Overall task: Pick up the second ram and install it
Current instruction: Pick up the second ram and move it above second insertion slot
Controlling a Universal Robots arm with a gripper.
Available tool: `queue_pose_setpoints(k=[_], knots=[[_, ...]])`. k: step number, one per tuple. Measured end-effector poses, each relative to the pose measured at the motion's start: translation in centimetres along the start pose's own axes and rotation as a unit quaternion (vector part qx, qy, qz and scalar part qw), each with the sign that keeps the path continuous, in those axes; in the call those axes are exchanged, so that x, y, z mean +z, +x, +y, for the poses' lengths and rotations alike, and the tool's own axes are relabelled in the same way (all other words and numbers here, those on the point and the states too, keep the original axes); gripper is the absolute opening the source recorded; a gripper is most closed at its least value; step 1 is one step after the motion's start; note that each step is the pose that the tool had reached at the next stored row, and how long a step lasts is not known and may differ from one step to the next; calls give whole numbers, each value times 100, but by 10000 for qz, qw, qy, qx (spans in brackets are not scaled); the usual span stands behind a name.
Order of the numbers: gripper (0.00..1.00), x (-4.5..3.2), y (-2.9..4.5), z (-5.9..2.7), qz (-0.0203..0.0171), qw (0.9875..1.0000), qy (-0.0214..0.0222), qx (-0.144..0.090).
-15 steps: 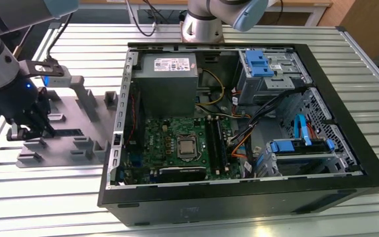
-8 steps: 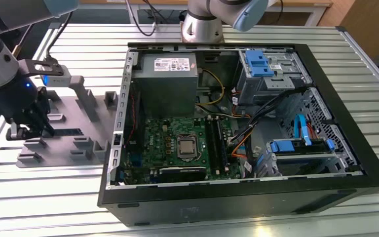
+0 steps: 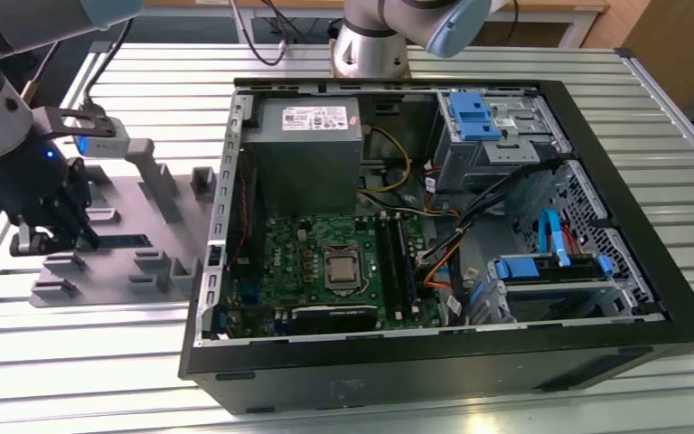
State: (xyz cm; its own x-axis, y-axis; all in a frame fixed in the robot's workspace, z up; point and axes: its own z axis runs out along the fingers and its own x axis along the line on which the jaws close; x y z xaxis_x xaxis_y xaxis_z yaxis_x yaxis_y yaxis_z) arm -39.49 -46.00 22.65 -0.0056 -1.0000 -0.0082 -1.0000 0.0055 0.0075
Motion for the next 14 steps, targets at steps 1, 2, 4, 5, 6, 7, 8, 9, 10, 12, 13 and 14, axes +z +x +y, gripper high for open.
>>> queue_pose_setpoints(k=[1, 2, 4, 5, 6, 7, 8, 9, 10, 12, 13, 14], knots=[[14, -2, 0, 0, 0, 10000, 0, 0], [14, -5, 0, 0, 0, 10000, 0, 0], [14, -10, 0, 0, 0, 10000, 0, 0], [14, -12, 0, 0, 0, 10000, 0, 0], [14, -15, 0, 0, 0, 10000, 0, 0], [14, -18, 0, 0, 0, 10000, -1, 0], [14, -22, 0, 0, 1, 10000, -1, 0], [14, -25, 0, 0, 0, 10000, -1, 0], [14, -28, 0, 0, 0, 10000, -1, 0], [14, -38, 0, 0, 1, 10000, -1, 0], [14, -43, 0, 1, 1, 10000, -1, 0], [14, -46, 0, 0, 0, 10000, -1, 0]])
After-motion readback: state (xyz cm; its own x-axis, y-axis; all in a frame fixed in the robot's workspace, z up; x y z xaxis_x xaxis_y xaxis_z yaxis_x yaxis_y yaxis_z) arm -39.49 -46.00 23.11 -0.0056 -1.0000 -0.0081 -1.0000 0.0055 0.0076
